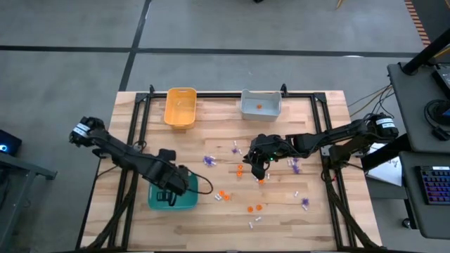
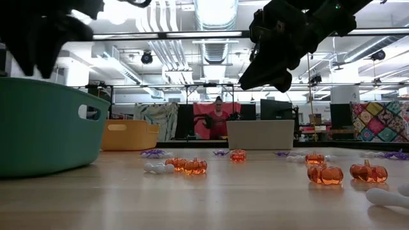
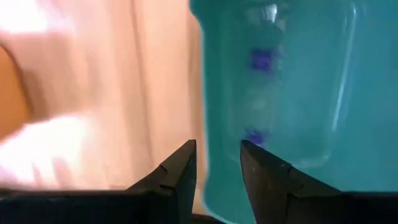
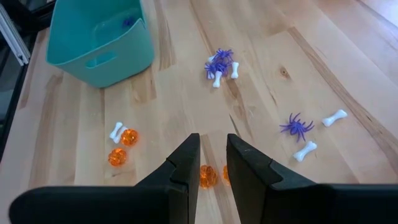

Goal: Sort Halloween decoration
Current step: Put the white bone toy into the orange bin

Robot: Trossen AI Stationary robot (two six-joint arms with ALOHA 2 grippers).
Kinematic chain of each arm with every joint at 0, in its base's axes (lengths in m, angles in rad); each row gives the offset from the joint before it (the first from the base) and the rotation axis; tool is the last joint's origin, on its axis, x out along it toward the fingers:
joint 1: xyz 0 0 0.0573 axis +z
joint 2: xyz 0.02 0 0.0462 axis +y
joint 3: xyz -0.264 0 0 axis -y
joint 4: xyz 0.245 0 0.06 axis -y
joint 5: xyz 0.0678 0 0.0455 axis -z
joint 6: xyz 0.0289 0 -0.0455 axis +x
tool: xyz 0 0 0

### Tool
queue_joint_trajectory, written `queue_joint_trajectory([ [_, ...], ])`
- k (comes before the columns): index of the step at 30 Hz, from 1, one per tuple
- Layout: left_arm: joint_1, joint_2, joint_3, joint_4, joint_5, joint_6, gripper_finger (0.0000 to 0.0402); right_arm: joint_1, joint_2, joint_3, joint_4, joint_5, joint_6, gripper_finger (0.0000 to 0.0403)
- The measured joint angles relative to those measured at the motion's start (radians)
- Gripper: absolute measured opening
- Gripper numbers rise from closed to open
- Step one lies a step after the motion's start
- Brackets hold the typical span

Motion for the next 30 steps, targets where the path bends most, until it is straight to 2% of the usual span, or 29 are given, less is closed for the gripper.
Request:
queue_joint_trajectory([
  [5, 0.062, -0.006, 0.033, 0.031, -0.108, 0.193, 0.0089, 0.000, 0.000, 0.000, 0.000, 0.000, 0.042, 0.0068],
  [8, 0.104, -0.042, 0.023, 0.111, -0.177, 0.292, 0.0079, -0.001, 0.000, 0.000, 0.000, 0.000, 0.060, 0.0068],
  [12, 0.167, -0.130, -0.031, 0.265, -0.188, 0.392, 0.0076, -0.005, 0.000, 0.000, 0.001, 0.000, 0.062, 0.0068],
  [19, 0.258, -0.320, -0.168, 0.559, -0.188, 0.480, 0.0076, -0.051, -0.001, 0.018, -0.016, 0.003, 0.155, 0.0068],
  [23, 0.291, -0.425, -0.273, 0.780, -0.188, 0.532, 0.0076, -0.087, -0.002, 0.039, -0.040, 0.002, 0.172, 0.0068],
  [30, 0.351, -0.562, -0.490, 1.173, -0.188, 0.587, 0.0076, -0.128, -0.002, 0.131, -0.311, 0.002, 0.204, 0.0068],
])
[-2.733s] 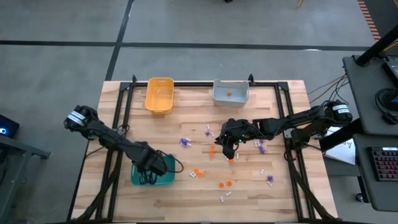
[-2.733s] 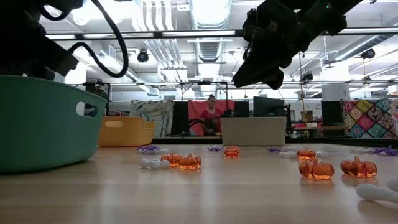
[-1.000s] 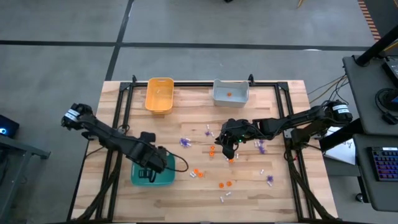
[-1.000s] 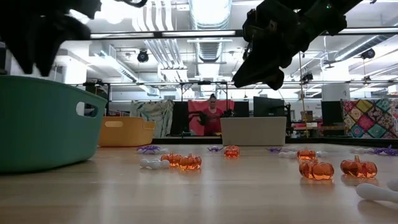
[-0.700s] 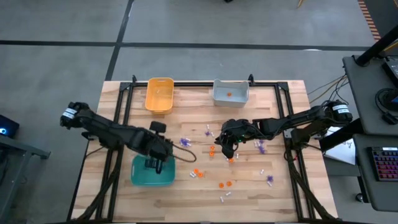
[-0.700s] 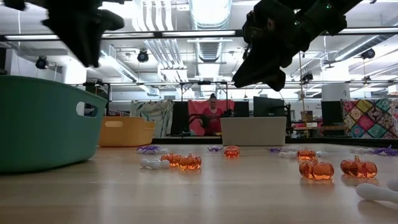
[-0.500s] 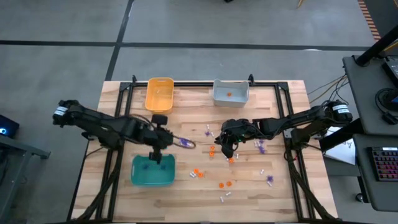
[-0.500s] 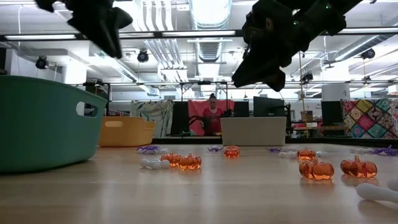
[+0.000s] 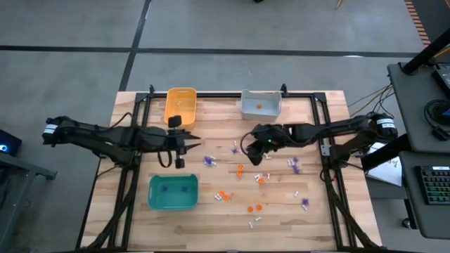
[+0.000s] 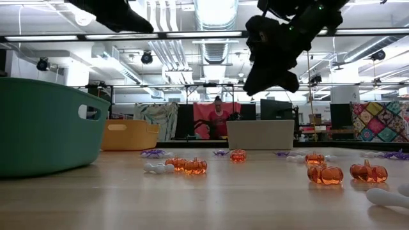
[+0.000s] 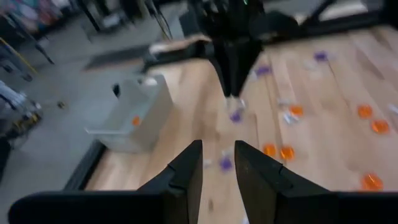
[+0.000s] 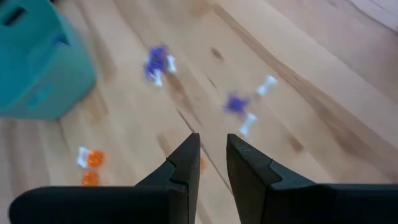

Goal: Sort Halloween decoration
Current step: Put the white bone toy into the orange bin

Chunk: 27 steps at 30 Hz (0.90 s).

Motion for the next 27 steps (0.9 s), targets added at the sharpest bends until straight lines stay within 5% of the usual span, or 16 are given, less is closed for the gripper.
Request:
queue_joint_trajectory([
  [7, 0.123, -0.068, -0.103, 0.151, 0.040, 0.033, 0.0076, -0.029, 0.000, 0.088, -0.254, 0.000, 0.002, 0.0068],
  [13, 0.296, -0.054, -0.102, 0.165, 0.324, 0.054, 0.0076, -0.054, 0.000, 0.116, -0.416, 0.000, -0.015, 0.0068],
  [19, 0.446, 0.011, -0.107, 0.237, 0.560, 0.046, 0.0076, -0.049, 0.000, 0.117, -0.487, -0.003, -0.310, 0.0068],
  [27, 0.490, 0.126, -0.111, 0.351, 0.599, -0.013, 0.0076, -0.049, 0.000, 0.117, -0.609, -0.003, -0.323, 0.0068],
])
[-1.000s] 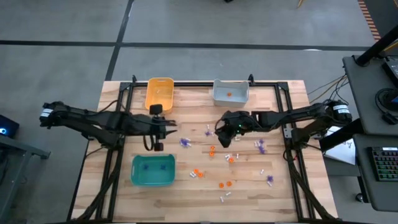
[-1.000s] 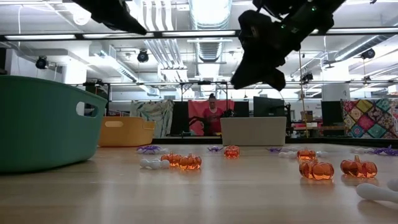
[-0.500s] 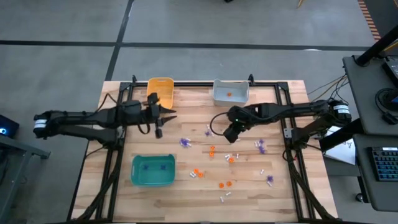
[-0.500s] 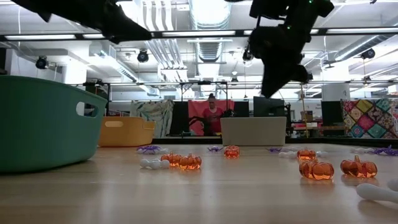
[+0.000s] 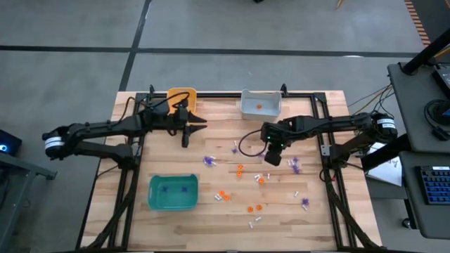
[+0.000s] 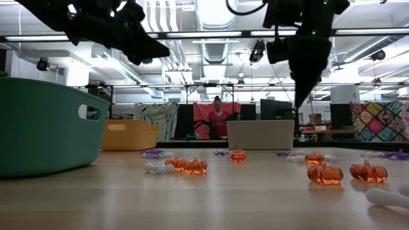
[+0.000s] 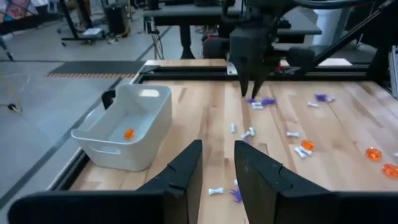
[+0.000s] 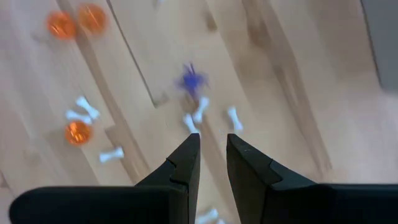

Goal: Sort Halloween decoration
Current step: Put the white bone toy into the orange bin

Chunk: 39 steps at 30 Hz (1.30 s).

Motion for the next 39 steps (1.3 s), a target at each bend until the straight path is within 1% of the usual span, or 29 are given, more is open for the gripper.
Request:
queue_joint_trajectory([
  [4, 0.000, 0.048, 0.000, 0.049, 0.001, -0.013, 0.0076, 0.008, 0.000, 0.000, -0.063, -0.008, 0.019, 0.0068],
  [8, 0.000, 0.086, 0.000, 0.085, 0.000, -0.017, 0.0076, 0.030, 0.013, -0.002, -0.055, -0.008, -0.009, 0.0068],
  [11, 0.000, 0.110, 0.000, 0.098, -0.001, -0.017, 0.0076, 0.043, 0.037, -0.002, -0.049, -0.008, -0.016, 0.0068],
  [15, 0.000, 0.132, 0.000, 0.101, -0.002, -0.017, 0.0076, 0.055, 0.101, -0.002, -0.036, -0.003, -0.024, 0.0069],
  [21, 0.000, 0.144, 0.001, 0.102, -0.003, -0.014, 0.0076, 0.057, 0.199, -0.003, -0.014, -0.001, -0.093, 0.0101],
  [25, 0.000, 0.144, 0.001, 0.102, -0.003, -0.013, 0.0076, 0.057, 0.233, -0.003, 0.021, -0.002, -0.136, 0.0125],
  [29, 0.000, 0.144, 0.001, 0.102, -0.003, -0.011, 0.0076, 0.057, 0.256, -0.004, 0.031, 0.000, -0.177, 0.0139],
  [33, 0.000, 0.144, 0.001, 0.102, -0.003, -0.007, 0.0076, 0.057, 0.284, -0.007, 0.049, 0.000, -0.200, 0.0139],
  [39, 0.000, 0.144, 0.001, 0.101, -0.003, -0.007, 0.0076, 0.056, 0.336, -0.007, 0.070, 0.003, -0.214, 0.0125],
])
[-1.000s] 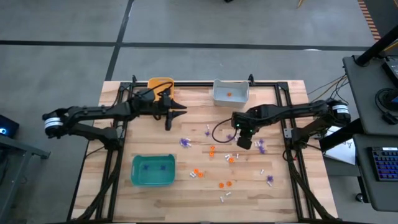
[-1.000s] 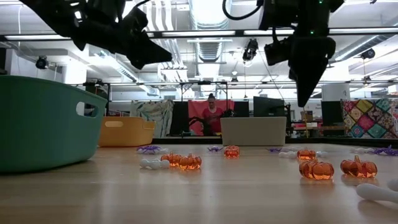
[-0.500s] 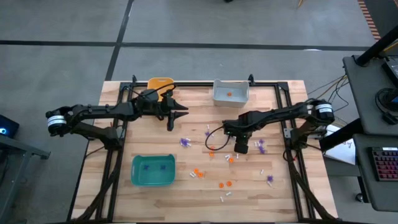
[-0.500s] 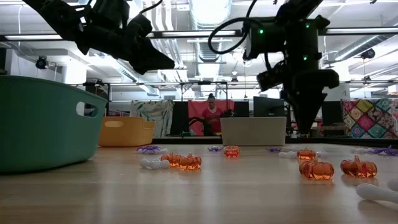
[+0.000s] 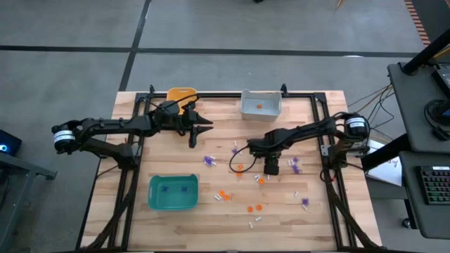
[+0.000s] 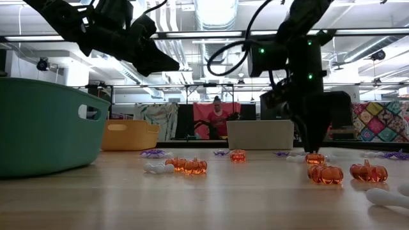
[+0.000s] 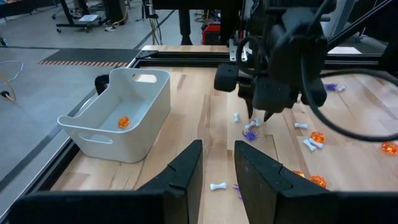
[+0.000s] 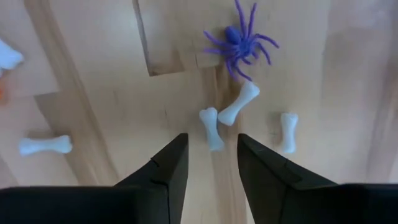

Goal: Sort Halloween decoration
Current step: Put the white bone toy into the orange bin

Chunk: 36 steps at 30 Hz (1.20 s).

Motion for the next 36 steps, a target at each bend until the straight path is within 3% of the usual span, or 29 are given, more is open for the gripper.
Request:
queue_joint_trajectory([
  [7, 0.000, 0.000, 0.000, 0.000, 0.000, 0.000, 0.0076, -0.001, 0.036, 0.003, 0.006, -0.004, -0.016, 0.0099],
  [17, 0.000, 0.000, 0.000, 0.001, 0.000, -0.004, 0.0076, -0.001, 0.037, 0.002, 0.012, -0.014, -0.027, 0.0016],
  [25, -0.001, 0.000, 0.000, -0.004, 0.003, -0.036, 0.0076, -0.001, 0.018, 0.007, 0.004, -0.010, -0.028, 0.0009],
  [36, -0.002, -0.002, -0.083, 0.122, 0.206, -0.142, 0.0076, -0.002, -0.110, 0.063, 0.015, -0.027, -0.025, 0.0009],
])
